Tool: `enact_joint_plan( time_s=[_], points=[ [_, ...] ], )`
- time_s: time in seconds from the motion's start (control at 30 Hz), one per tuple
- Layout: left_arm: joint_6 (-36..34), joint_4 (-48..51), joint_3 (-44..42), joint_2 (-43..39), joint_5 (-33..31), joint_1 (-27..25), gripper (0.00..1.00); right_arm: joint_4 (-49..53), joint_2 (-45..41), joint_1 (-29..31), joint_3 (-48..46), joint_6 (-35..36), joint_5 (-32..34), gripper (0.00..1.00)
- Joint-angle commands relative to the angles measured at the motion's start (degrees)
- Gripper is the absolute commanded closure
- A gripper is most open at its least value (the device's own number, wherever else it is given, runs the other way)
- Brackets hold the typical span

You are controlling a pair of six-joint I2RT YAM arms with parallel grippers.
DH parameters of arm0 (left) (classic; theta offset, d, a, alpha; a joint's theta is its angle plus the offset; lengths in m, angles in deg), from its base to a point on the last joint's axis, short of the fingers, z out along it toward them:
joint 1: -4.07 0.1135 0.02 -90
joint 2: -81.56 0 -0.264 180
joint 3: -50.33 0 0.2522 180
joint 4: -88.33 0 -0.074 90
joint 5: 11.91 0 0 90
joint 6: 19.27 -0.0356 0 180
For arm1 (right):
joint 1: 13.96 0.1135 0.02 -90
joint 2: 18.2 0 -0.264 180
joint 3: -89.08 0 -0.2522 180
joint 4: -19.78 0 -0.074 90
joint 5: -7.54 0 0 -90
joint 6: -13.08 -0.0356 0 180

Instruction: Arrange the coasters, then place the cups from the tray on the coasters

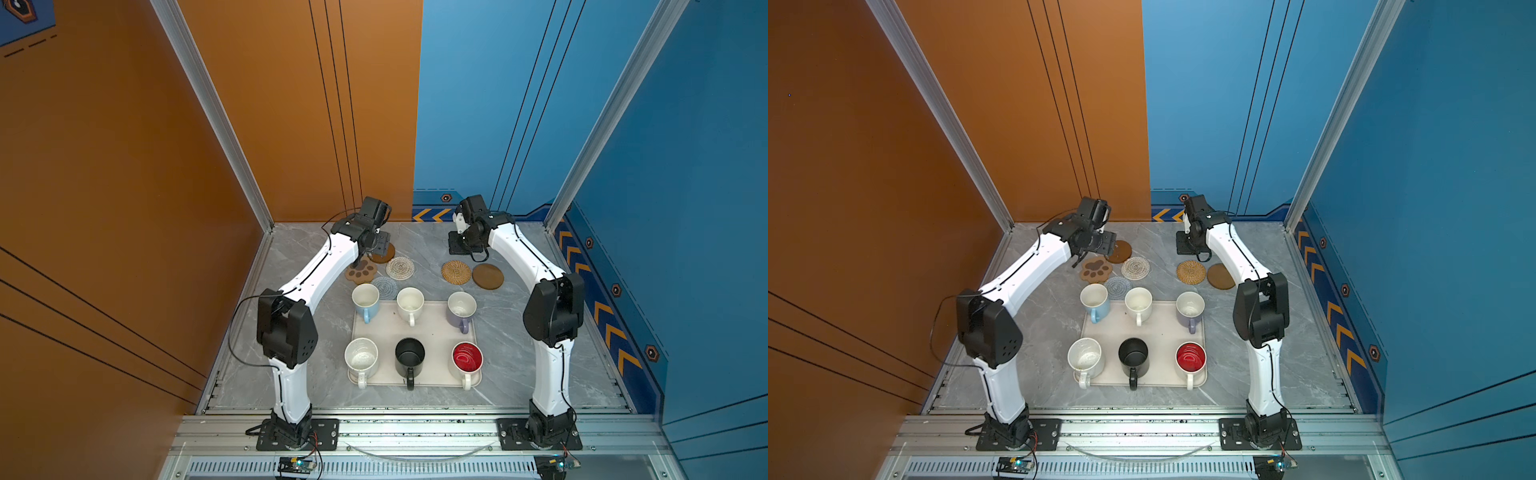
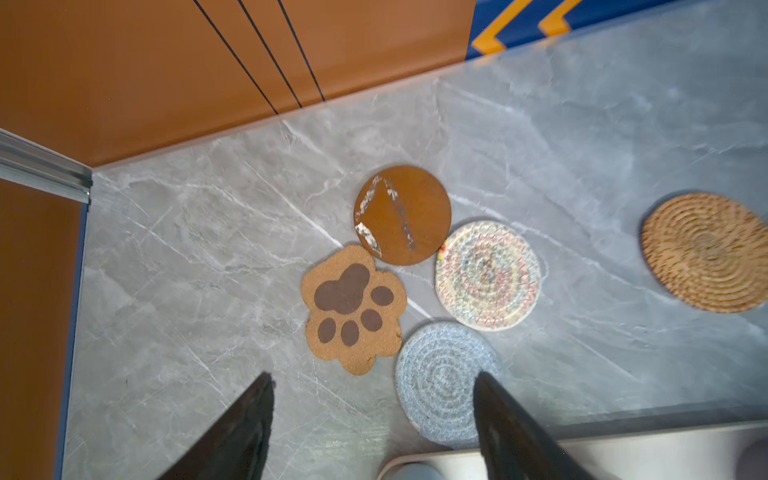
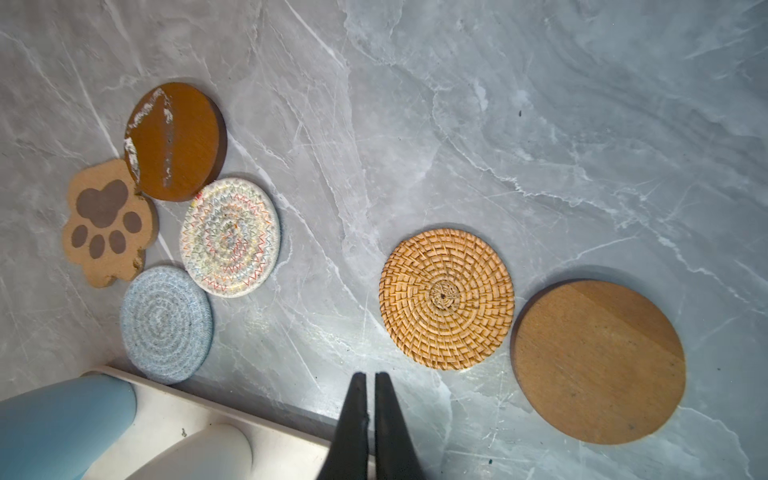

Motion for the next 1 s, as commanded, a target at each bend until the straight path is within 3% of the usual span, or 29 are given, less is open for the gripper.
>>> enact_joint_plan(
  time_s=[0.0, 0.23, 0.53, 0.97],
  points=[
    [-3.02, 8.45, 6.22, 4.85, 1.95, 0.98, 0.22, -5.64, -5.24, -0.40, -6.40, -2.85, -0.04, 0.93],
    [-3.80, 12.70, 14.84, 14.77, 5.66, 1.22, 0.22, -11.85, -10.43, -0.69, -16.16, -5.96, -2.65, 0.93],
    [-0.85, 13.27, 15.48, 21.36, 11.32, 2.94, 0.28, -14.61, -12.49, -0.72, -21.70, -7.23, -3.93, 0.93],
    [1.64, 13.22, 18.54, 27.22, 6.02, 4.23, 0.28, -17.53, -14.12, -0.73, -25.71, -9.07, -4.60, 0.93]
  ],
)
